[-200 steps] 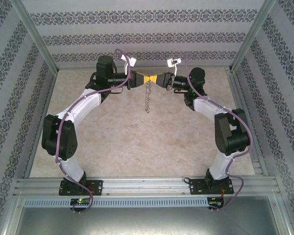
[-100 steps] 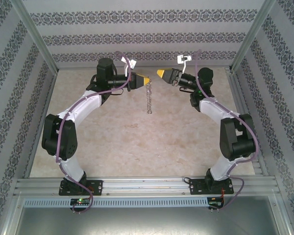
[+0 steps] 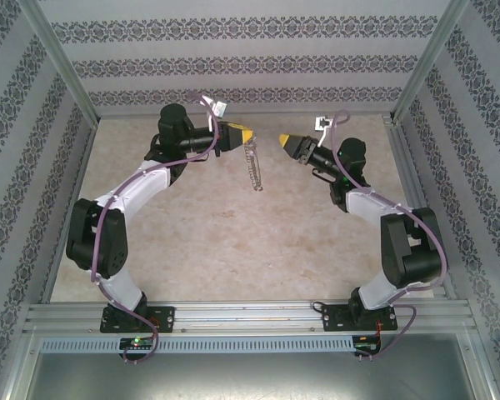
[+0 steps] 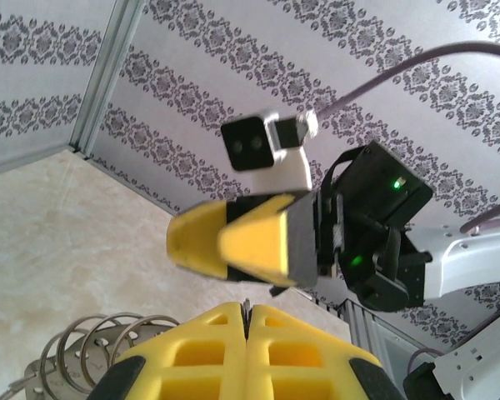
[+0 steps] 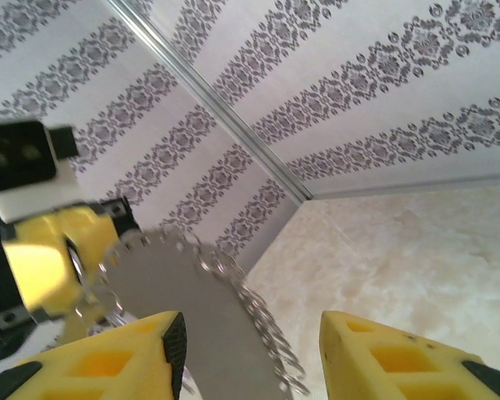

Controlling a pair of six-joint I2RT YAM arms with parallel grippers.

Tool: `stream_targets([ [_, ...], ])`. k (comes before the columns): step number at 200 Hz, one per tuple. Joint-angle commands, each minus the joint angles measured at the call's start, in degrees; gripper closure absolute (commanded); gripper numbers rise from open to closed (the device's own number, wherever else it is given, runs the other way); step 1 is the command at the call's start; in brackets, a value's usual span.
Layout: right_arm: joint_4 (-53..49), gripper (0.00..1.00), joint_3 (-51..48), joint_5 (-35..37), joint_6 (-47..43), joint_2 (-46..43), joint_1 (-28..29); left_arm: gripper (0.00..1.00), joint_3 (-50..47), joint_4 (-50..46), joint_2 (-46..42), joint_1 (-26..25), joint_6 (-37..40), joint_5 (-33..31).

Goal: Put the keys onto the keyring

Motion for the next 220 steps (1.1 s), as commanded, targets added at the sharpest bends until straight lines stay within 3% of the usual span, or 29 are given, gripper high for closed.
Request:
stream_targets([
  [1,0.5,0.53,-1.6,2.8,-7.0,-3.4,2.2,1.00,-1.4,10.9,-2.5,-0.2,-3.3,0.2],
  [78,-8.8,0.51,0.7,5.9,-17.9,-5.8,10.9,1.00,-1.6,17.6,-0.4,-0.7,-8.4,0.9],
  [132,-10.4,0.51,2.4,8.0,-19.7,-6.0,12.1,1.00,-1.6,22.5,1.2,-0.8,-12.5,1.7],
  [220,-16.1,0.56,4.8,10.6,-24.5,-9.2,15.1,1.00,-2.0,21.0,1.0,-1.0,-11.4,0.7],
])
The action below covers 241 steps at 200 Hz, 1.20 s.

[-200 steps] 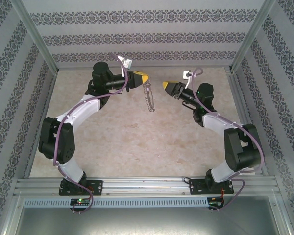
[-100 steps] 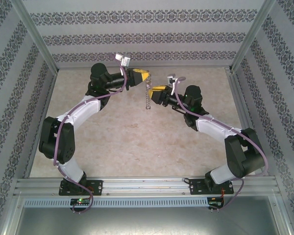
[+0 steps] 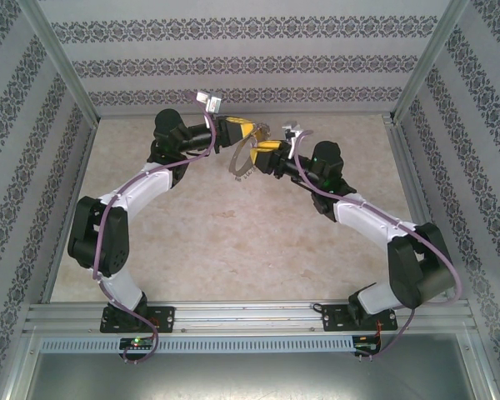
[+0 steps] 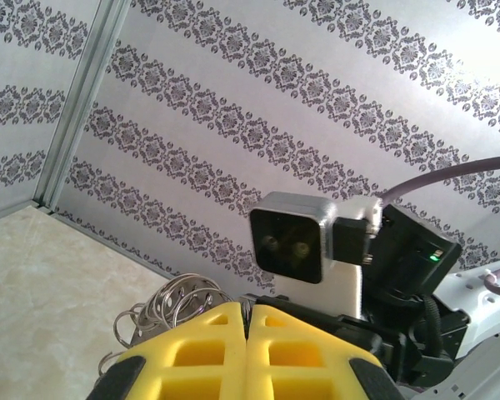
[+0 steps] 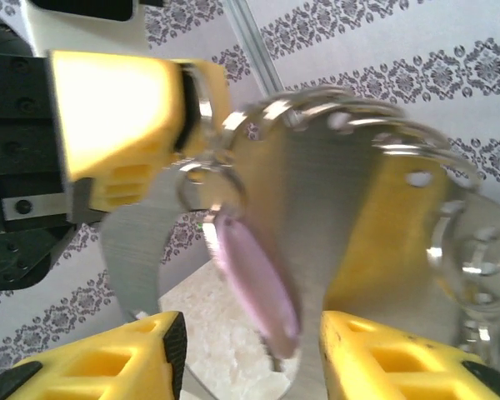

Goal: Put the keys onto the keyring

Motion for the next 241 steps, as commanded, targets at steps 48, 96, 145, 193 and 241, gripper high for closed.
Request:
stream_targets([
  [48,-3.8,0.59,2.9,4.6,-5.9,-2.8,2.1,1.00,0.0,3.2,0.1,-0.9,0.4,0.3],
  [96,-6.3,0.63,5.1,7.5,-8.1,-1.4,3.0,1.00,0.1,3.2,0.1,-1.1,0.4,0.2],
  [145,-6.6,0.77,5.7,7.8,-8.4,-0.7,3.5,1.00,0.1,3.3,0.1,-1.3,0.4,0.1],
  [193,-6.3,0.90,4.8,7.9,-8.7,-0.6,3.5,1.00,0.1,3.5,0.0,-1.4,0.3,-0.4],
  [241,-5.9,1.00,4.3,7.9,-8.7,-0.8,3.6,1.00,0.1,3.7,0.0,-1.5,0.3,-0.5],
])
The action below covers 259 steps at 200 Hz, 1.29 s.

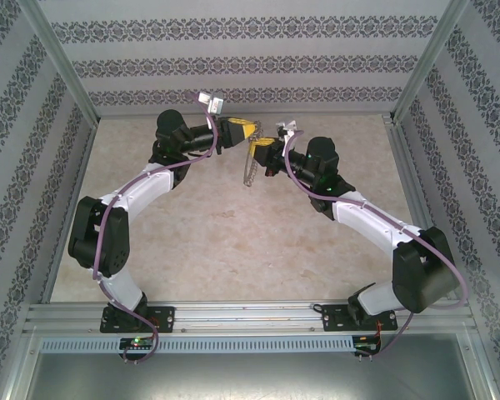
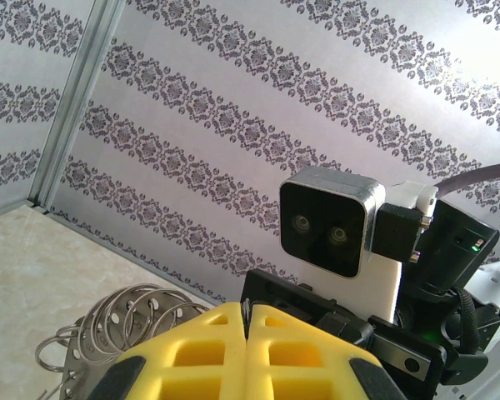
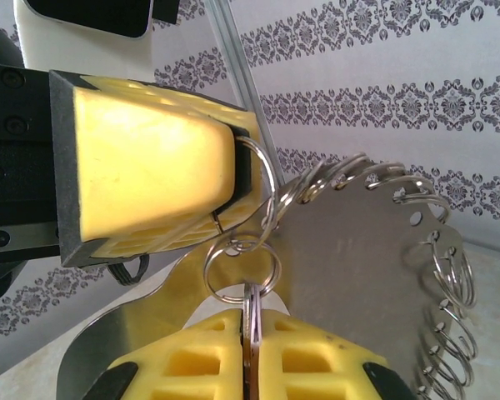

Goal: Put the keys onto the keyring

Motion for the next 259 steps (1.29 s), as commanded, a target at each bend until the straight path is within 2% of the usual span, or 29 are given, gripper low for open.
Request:
stream_targets([
  [1,1.3,1.00,0.2,0.4,-0.6,0.2,0.8,1.00,0.1,3.7,0.0,-0.7,0.3,-0.1],
  [167,-8.6,1.00,1.5,-1.1,-3.7,-4.0,-0.9,1.00,-2.3,4.6,-2.3,-0.8,3.5,-3.9],
  [205,-14.9,1.00,4.0,-1.8,-5.6,-3.1,-1.9,1.00,-2.3,2.5,-2.8,-0.7,5.4,-3.4],
  [259,-25.8,1.00,9.3,-4.1,-10.0,-3.3,-3.3,1.00,-2.5,-5.1,-4.8,-0.8,13.6,-3.7],
])
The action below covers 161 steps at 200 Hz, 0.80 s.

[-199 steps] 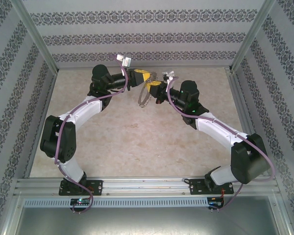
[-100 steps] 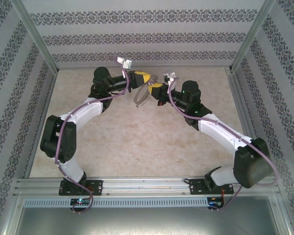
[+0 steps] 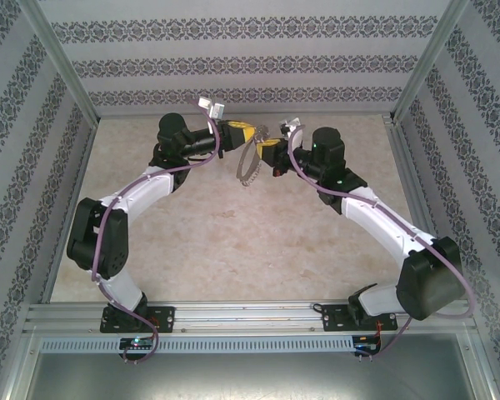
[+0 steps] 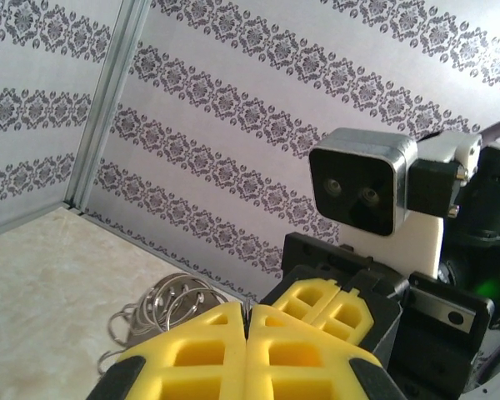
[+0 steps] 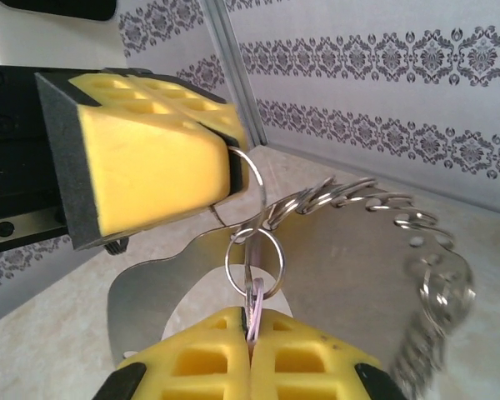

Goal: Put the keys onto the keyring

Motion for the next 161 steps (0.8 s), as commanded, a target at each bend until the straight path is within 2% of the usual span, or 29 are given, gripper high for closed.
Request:
stream_targets([
  [1,-6.5,1.00,3.5,-2.1,-3.6,-0.4,-0.5,1.00,-0.1,-2.4,-3.6,-0.5,6.0,-0.3],
  [57,-14.6,1.00,8.7,-4.0,-7.1,1.6,-0.6,1.00,-0.1,-8.2,-5.2,-1.1,12.3,-0.5],
  [106,-19.7,1.00,12.6,-4.3,-9.4,3.3,-0.7,1.00,1.0,-18.7,-6.9,-2.8,21.6,-2.4],
  [161,-20.9,1.00,13.1,-4.7,-9.9,3.5,-2.0,1.00,1.6,-23.3,-7.5,-3.3,25.1,-3.0],
])
